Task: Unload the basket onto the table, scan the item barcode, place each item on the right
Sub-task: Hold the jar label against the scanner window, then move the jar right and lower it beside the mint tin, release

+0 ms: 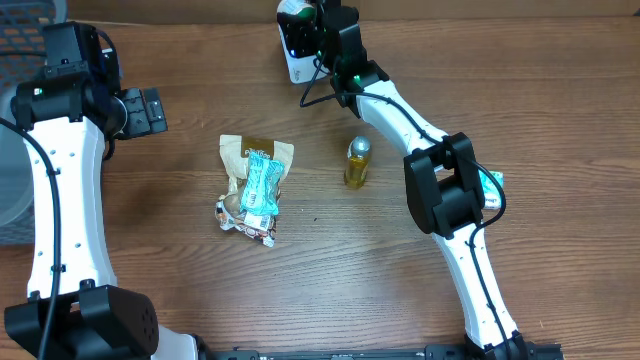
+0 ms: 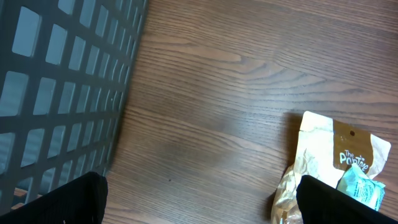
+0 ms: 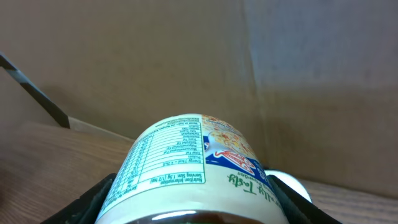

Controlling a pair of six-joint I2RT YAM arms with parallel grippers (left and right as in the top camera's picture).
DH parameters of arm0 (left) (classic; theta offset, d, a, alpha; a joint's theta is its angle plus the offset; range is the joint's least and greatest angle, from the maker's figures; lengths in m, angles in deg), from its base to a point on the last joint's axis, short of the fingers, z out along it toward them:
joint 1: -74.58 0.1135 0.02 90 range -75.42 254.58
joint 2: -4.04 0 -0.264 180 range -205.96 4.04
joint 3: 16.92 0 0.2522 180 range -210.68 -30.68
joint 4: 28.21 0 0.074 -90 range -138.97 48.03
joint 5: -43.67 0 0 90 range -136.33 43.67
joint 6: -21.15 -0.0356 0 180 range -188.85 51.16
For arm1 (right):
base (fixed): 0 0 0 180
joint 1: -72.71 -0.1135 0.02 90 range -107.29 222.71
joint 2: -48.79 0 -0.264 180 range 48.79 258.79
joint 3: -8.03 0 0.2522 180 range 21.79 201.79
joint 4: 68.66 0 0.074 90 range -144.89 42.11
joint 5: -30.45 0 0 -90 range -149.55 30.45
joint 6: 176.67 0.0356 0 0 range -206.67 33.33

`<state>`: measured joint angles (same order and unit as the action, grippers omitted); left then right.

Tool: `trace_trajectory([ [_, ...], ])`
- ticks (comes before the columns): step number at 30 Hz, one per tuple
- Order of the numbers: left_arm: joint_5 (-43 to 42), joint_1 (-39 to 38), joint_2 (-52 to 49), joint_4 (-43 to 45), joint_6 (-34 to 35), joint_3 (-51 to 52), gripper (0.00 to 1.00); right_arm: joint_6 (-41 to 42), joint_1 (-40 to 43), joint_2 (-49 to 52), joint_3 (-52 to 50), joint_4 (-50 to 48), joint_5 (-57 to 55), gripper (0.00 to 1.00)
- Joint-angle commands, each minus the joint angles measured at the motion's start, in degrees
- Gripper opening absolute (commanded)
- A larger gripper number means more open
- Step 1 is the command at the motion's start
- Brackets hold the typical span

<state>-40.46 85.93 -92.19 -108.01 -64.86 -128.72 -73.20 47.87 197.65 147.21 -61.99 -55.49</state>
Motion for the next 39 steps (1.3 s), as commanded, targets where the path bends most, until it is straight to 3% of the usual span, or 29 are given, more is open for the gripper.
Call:
trace_trajectory([
  [1, 0.3, -0.1, 0.7, 0.0, -1.2, -1.1, 1.00, 0.0, -0.2, 0.7, 0.6, -1.8, -0.2, 0.14],
  [29, 0.3, -0.1, 0.7, 0.0, -1.2, -1.1, 0.99, 0.0, -0.2, 0.9, 0.7, -4.7, -1.3, 0.11],
  [35, 0.3, -0.1, 0.7, 0.0, -1.2, -1.1, 1.00, -0.1, 0.7, -5.4, 0.8, -1.8, 1.5, 0.11],
  [39, 0.3, -0.1, 0.7, 0.0, -1.2, -1.1, 1.00, 0.0, 1.9, -12.6, 0.8, 5.3, 4.3, 0.16],
])
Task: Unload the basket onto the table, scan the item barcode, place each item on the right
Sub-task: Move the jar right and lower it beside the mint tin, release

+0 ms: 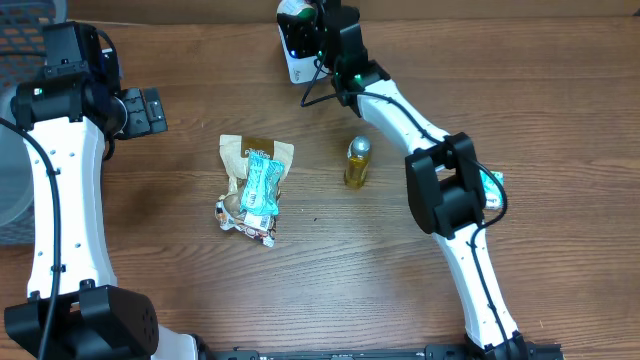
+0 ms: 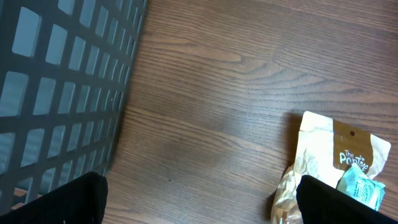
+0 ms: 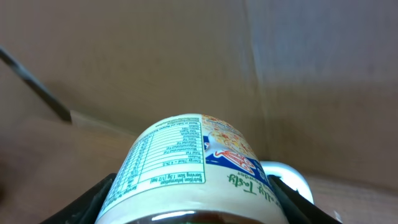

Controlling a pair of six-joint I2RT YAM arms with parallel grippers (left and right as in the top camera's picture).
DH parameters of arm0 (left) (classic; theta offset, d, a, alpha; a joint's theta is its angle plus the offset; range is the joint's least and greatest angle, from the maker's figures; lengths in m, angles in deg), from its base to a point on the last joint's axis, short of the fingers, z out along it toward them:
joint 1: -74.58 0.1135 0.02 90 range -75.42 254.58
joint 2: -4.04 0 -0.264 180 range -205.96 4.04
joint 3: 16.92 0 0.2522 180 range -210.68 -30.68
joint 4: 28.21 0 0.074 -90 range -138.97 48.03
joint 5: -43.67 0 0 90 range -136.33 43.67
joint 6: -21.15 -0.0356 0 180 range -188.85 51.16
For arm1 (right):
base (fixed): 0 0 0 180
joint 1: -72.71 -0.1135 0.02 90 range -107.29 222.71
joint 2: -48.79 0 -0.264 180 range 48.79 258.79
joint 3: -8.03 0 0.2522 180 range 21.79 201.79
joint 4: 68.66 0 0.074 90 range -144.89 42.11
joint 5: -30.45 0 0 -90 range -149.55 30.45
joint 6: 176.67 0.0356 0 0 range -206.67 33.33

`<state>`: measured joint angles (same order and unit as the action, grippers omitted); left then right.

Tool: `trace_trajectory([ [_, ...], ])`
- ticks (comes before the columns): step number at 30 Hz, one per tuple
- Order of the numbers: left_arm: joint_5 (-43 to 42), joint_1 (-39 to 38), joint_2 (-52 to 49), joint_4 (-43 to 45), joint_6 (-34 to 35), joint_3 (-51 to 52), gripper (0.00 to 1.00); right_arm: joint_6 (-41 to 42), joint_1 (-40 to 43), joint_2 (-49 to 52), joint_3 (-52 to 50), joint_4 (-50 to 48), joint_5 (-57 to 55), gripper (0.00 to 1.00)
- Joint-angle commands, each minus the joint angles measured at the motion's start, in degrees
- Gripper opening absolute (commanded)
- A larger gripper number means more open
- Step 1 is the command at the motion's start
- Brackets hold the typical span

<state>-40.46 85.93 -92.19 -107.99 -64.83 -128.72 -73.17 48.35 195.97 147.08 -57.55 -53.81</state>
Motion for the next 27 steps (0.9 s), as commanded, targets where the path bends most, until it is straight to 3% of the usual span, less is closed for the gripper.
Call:
trace_trajectory([
  [1, 0.3, -0.1, 0.7, 0.0, -1.2, -1.1, 1.00, -0.1, 1.7, -12.7, 1.0, 3.3, 3.6, 0.17],
  [9, 0.3, -0.1, 0.7, 0.0, -1.2, -1.1, 1.00, 0.0, 6.7, -27.2, 1.0, 36.2, 7.0, 0.12],
  [18, 0.3, -0.1, 0.7, 0.0, -1.2, -1.1, 1.00, -0.1, 15.2, -31.3, 0.3, 73.6, 6.9, 0.11],
  [22, 0.3, -0.1, 0.7, 0.0, -1.2, -1.1, 0.99, -0.1, 17.6, -31.2, -4.4, 81.3, 2.6, 0.12],
  [27, 0.3, -0.1, 0.7, 0.0, -1.2, -1.1, 1.00, -0.1, 19.6, -31.2, -13.7, 82.9, -0.8, 0.14],
])
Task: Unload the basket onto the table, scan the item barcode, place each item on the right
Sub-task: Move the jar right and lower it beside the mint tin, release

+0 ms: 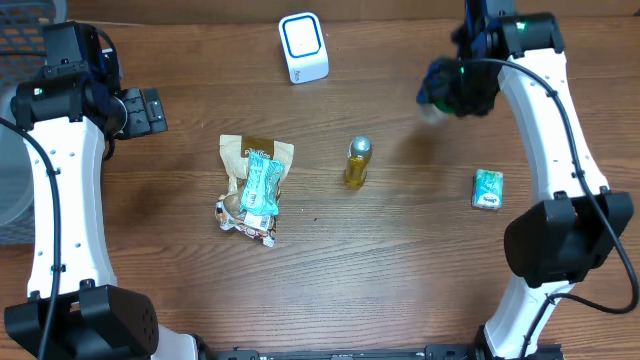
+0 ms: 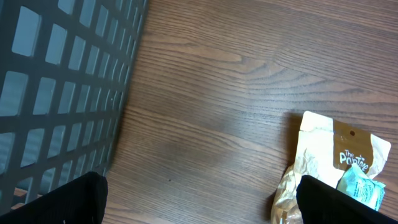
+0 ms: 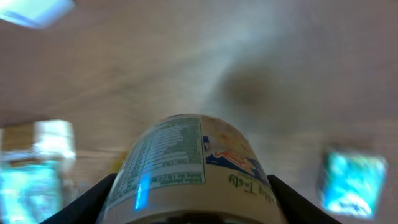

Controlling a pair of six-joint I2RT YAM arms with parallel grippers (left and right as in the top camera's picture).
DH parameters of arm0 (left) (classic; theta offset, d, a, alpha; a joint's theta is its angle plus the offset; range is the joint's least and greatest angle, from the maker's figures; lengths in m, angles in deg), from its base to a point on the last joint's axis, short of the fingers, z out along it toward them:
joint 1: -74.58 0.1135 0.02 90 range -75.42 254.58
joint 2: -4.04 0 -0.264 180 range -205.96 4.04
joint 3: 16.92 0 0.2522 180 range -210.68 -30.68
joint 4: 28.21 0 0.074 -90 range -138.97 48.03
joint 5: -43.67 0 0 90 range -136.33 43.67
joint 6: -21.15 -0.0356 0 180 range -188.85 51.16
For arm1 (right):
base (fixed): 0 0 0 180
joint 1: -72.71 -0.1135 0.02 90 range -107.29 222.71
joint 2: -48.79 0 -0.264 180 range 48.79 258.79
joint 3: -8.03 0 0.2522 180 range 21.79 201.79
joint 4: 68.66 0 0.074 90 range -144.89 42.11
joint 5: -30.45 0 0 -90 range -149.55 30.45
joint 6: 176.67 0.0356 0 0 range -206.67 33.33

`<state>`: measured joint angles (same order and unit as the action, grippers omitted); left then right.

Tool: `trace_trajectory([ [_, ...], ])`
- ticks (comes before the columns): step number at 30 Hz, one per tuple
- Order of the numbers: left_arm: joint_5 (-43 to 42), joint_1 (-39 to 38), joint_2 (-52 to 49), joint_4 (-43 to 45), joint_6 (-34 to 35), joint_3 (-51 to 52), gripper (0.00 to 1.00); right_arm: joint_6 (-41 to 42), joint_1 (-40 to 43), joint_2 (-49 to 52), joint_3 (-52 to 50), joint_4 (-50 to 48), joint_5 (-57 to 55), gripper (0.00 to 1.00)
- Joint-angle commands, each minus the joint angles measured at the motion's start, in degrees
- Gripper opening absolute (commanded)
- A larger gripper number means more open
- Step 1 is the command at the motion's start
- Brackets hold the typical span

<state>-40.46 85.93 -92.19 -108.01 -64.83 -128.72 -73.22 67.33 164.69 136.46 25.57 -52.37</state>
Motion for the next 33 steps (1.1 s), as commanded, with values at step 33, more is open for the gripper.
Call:
trace_trajectory([
  [33, 0.3, -0.1, 0.7, 0.1, -1.2, -1.1, 1.00, 0.5, 3.0, 0.0, -29.2, -18.5, -14.9, 0.43],
])
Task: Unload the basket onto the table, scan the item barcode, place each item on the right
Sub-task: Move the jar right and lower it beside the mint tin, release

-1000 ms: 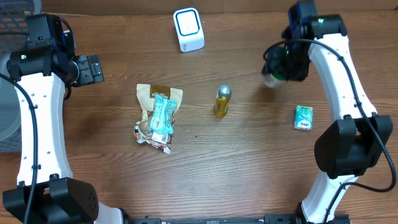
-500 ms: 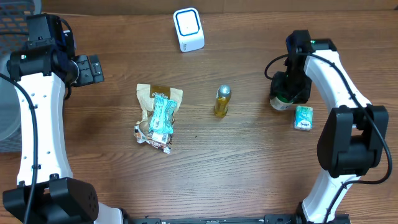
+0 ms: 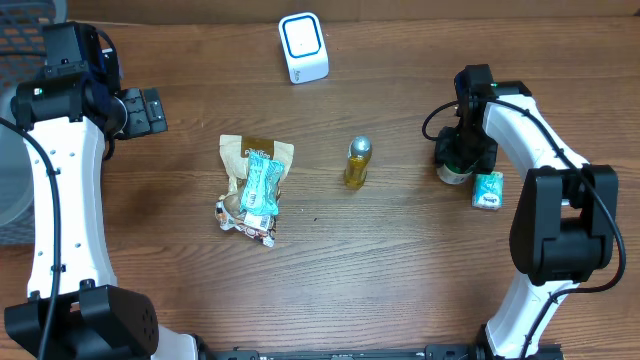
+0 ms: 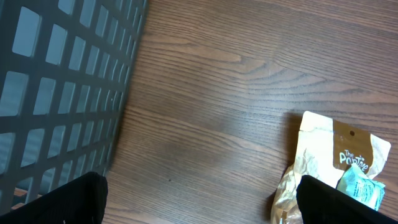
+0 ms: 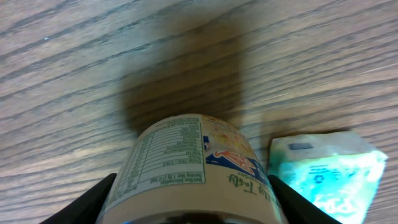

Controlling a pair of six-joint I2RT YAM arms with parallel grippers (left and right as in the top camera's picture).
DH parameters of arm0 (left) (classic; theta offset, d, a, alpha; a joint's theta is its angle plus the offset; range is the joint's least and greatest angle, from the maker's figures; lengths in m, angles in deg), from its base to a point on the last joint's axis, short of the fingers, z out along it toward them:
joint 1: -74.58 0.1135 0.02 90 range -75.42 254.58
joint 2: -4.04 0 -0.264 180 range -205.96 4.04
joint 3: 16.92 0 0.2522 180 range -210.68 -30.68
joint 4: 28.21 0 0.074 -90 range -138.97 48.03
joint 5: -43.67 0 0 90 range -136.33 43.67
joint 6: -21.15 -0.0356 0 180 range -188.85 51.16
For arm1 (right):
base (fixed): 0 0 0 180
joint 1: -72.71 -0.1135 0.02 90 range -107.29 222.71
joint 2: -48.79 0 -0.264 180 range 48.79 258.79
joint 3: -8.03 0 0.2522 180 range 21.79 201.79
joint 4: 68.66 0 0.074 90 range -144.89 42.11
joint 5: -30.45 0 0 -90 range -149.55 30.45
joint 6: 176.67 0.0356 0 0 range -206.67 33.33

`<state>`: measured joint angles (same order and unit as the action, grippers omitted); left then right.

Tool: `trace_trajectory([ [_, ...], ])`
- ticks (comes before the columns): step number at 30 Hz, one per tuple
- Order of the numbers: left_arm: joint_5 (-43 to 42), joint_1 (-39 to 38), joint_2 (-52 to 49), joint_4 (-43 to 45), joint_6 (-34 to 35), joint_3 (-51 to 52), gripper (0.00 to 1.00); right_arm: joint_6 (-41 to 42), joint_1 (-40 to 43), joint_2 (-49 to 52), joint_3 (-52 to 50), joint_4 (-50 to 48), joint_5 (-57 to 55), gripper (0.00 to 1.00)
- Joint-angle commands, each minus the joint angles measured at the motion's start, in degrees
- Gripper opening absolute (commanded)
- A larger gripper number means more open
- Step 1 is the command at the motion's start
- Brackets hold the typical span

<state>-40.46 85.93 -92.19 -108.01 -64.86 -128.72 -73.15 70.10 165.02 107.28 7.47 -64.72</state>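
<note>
A round cup (image 5: 193,165) with a nutrition label and a green rim sits between the fingers of my right gripper (image 3: 455,160), which is shut on it low over the table at the right. The white barcode scanner (image 3: 302,47) stands at the back middle, far from the cup. My left gripper (image 4: 199,198) hangs open over bare wood at the far left, nothing between its fingers.
A teal packet (image 3: 488,189) lies right beside the cup. A yellow bottle (image 3: 357,162) stands mid-table. A pile of snack bags (image 3: 253,185) lies left of centre. A dark mesh basket (image 4: 56,87) fills the far left.
My right gripper has come down with the cup from mid-air at the back right to just above the table beside the teal packet. The left arm has not moved.
My right gripper held the cup up in front of the scanner at the back, and stayed there at the following moment. Then it was over the right side of the table, away from the scanner. Now it is low beside the teal packet.
</note>
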Motion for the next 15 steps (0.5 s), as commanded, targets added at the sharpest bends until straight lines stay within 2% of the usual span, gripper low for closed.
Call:
trace_trajectory([
  [1, 0.3, -0.1, 0.7, 0.0, -1.2, -1.1, 0.99, 0.4, 0.2, -0.3, 0.0, -0.4, -2.5, 0.45],
  [5, 0.3, -0.1, 0.7, 0.0, -1.2, -1.1, 0.99, 0.4, 0.2, -0.3, 0.0, -0.5, -2.5, 0.70],
  [11, 0.3, -0.1, 0.7, 0.0, -1.2, -1.1, 1.00, 0.4, 0.2, -0.3, 0.0, -0.6, -2.5, 0.99],
  [15, 0.3, -0.1, 0.7, 0.0, -1.2, -1.1, 1.00, 0.3, 0.2, -0.3, 0.0, -0.7, -2.8, 1.00],
])
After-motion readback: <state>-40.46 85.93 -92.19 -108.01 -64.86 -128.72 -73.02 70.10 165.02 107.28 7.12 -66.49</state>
